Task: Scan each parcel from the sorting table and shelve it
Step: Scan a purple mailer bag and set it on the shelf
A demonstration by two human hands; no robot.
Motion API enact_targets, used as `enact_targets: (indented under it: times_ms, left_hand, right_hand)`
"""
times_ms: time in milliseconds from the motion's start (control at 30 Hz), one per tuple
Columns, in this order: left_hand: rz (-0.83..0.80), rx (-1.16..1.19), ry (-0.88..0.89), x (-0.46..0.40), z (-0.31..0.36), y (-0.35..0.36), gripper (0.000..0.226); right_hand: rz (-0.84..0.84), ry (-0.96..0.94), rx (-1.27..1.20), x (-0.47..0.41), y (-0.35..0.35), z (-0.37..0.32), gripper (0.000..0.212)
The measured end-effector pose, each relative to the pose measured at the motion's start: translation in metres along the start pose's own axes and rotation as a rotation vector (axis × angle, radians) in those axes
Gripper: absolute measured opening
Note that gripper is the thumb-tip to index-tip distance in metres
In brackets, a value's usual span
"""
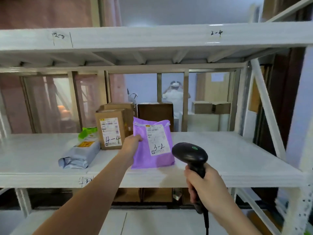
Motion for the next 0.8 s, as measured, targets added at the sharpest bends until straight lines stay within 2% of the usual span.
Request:
enact_targets:
  times_ms: [133, 233, 300, 400, 467, 500, 567, 633, 700, 767, 800]
  left_hand:
    - [-0.012, -0.130, 0.004, -0.025, -0.004, 0.008, 0.023]
    - [-0.024, -0.319, 0.092, -0.041, -0.005, 0.015, 0.056]
    - [0.021, -0.473, 0.127, -0.045, -0.006, 0.015, 0.066]
    - [0.086, -0.722, 0.211, -0.049, -0.005, 0.018, 0.094]
    - [0.139, -0.970, 0.299, -0.047, -0.004, 0.021, 0.094]
    - [0.130, -1.090, 0.356, -0.043, -0.002, 0.025, 0.083]
    - [-0.024, -1.199, 0.472, -0.036, 0.002, 0.040, 0.048]
    - [-0.313, -1.200, 0.499, -0.029, -0.006, 0.055, 0.028]
    - [-0.502, -1.255, 0.526, -0.027, -0.018, 0.067, 0.041]
    - [-0.525, -1.324, 0.535, -0.037, -0.025, 0.070, 0.054]
    - [-0.514, -1.334, 0.530, -0.044, -0.027, 0.070, 0.053]
  right_hand:
    - [0.060, 0.022, 0.002, -0.010, 0.008, -0.002, 0.008]
    - [0.076, 0.050, -0.020, -0.018, 0.012, -0.001, 0.008]
    - [0.070, 0.069, -0.018, -0.023, 0.013, 0.000, 0.009]
    - [0.053, 0.073, 0.014, -0.030, 0.015, 0.002, 0.009]
    - [0.031, 0.062, 0.038, -0.033, 0.017, 0.004, 0.008]
    - [0.022, 0.051, 0.056, -0.035, 0.018, 0.004, 0.008]
    - [0.014, 0.031, 0.088, -0.039, 0.020, 0.003, 0.007]
    - [0.008, 0.018, 0.096, -0.043, 0.022, 0.001, 0.006]
    - [0.002, 0.010, 0.103, -0.047, 0.023, -0.002, 0.007]
    - [0.004, -0.004, 0.114, -0.052, 0.024, -0.006, 0.007]
    - [0.005, -0.012, 0.117, -0.053, 0.024, -0.008, 0.007]
Point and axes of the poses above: each hand's wrist, its own x-axis away from the middle knuckle, its own y-axis out of the palm, z = x × y, the point moved 6 cm from there along -x, towards the middle knuckle, and after that the axes turned 4 degrees about x, right-handed, at the moved point
